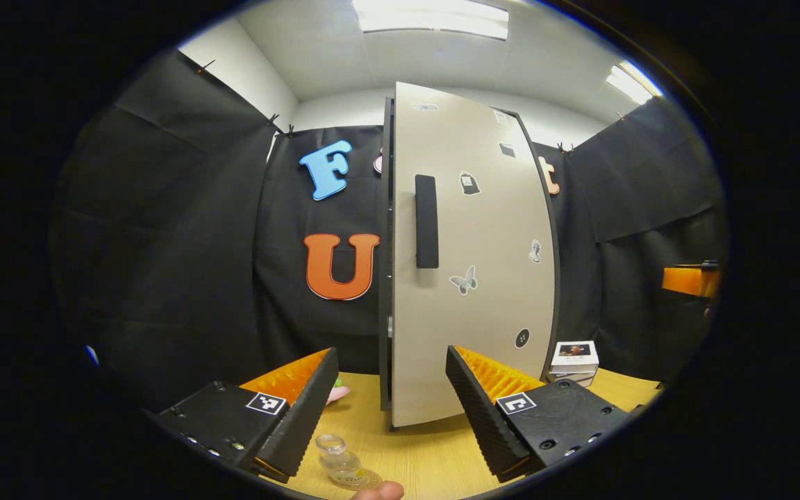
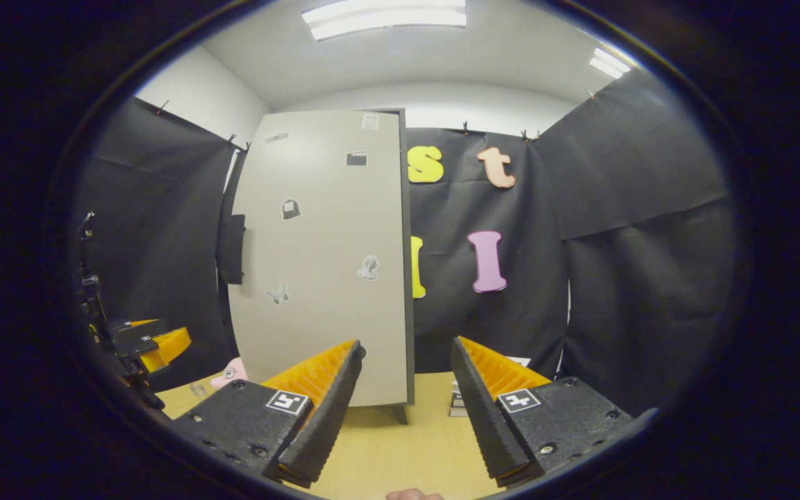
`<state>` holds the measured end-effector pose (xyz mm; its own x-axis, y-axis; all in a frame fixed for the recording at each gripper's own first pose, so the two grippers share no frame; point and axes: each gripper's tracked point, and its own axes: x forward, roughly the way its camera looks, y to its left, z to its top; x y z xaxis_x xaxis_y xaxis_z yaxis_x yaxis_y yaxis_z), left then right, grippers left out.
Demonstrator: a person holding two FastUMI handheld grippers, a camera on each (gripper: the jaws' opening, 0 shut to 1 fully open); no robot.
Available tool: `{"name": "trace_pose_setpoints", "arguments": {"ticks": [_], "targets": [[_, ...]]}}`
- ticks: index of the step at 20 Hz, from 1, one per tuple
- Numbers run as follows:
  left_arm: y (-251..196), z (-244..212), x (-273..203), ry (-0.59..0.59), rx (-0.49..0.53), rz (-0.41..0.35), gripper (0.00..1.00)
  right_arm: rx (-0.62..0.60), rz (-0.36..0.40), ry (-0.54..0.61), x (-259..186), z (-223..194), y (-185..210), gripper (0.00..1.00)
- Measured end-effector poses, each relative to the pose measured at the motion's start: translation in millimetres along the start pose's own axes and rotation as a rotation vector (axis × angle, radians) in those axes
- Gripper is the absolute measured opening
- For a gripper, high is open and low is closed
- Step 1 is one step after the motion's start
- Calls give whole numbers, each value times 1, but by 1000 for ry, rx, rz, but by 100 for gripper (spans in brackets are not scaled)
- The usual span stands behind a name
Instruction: Open the cabinet door with the right hand, grasp the bottle in the cabinet with the left hand and place it on the coaster, then close the cabinet door with the right hand.
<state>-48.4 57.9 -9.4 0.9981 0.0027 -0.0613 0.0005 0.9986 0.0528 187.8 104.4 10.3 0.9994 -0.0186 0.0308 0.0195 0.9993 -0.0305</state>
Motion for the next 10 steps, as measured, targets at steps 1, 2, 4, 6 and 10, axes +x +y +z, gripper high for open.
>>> {"name": "trace_pose_setpoints", "arguments": {"ticks": [1, 2, 4, 6, 10], "targets": [[-4, -1, -1, 2, -1, -8, 94, -2, -4, 2, -2, 0, -2, 84], [-6, 1, -1, 1, -1, -12, 94, -2, -9, 7, -2, -2, -3, 85], [-10, 2, -2, -3, 0, -17, 94, 7, -4, 17, -4, -3, -1, 85], [-11, 3, -5, -5, 2, -17, 94, 17, 4, 18, -4, -5, 0, 85], [-10, 2, -8, -4, 1, -13, 94, 34, 11, 31, -5, -7, 3, 85]]}}
